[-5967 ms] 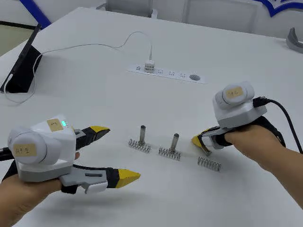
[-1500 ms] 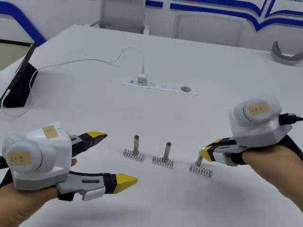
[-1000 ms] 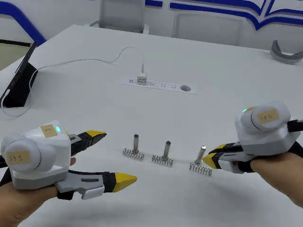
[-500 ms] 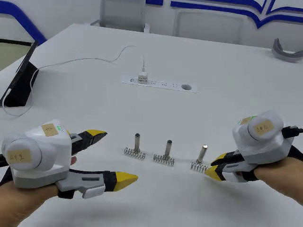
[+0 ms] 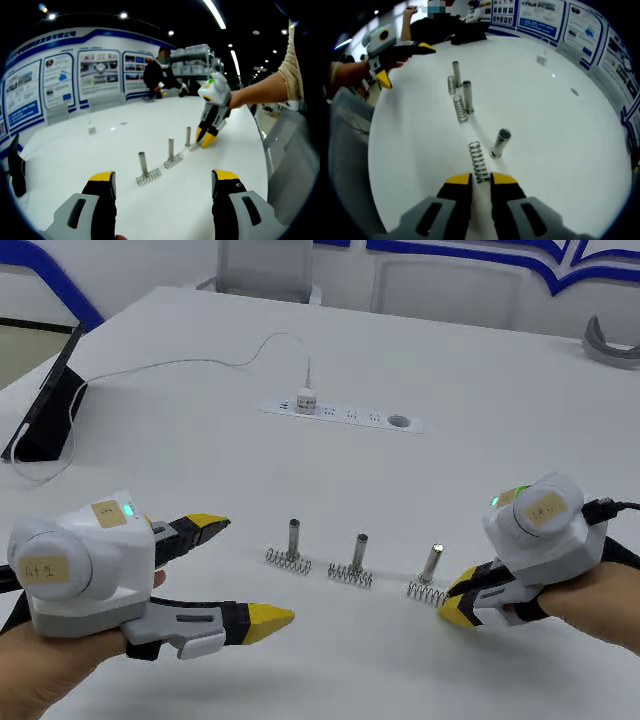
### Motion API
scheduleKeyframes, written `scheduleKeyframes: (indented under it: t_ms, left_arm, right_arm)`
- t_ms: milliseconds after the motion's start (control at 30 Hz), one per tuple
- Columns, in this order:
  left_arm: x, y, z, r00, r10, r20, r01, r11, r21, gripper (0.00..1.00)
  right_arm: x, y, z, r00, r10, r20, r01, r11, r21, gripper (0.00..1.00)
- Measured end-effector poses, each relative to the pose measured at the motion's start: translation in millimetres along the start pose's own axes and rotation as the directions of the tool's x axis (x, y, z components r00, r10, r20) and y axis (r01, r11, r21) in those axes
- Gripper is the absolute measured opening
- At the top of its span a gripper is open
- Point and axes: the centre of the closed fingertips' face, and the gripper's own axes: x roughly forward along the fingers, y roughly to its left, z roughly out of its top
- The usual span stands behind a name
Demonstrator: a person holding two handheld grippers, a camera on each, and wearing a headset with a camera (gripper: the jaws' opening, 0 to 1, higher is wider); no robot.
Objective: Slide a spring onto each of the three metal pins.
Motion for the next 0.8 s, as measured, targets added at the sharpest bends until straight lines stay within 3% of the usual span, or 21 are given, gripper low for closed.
scheduleKeyframes:
  t_ms: [167,433,800]
  left_arm:
    - [-1.1,-2.0,-1.3,1.0,-0.003,-0.002,0.003,1.0,-0.003,0.79]
    - [-0.8,-6.6,-4.5,1.0,-0.008,-0.002,0.008,1.0,-0.008,0.78]
    - [6.2,-17.4,-10.0,0.9986,-0.051,-0.011,0.051,0.999,-0.002,0.72]
  right_arm:
    - [1.3,4.0,-0.4,0.9992,0.034,-0.019,-0.035,0.999,-0.012,0.12]
    - [1.0,8.5,2.0,0.9988,0.044,-0.022,-0.044,0.999,-0.023,0.11]
    - [-12.0,27.1,10.8,0.998,0.063,-0.011,-0.063,0.996,-0.069,0.11]
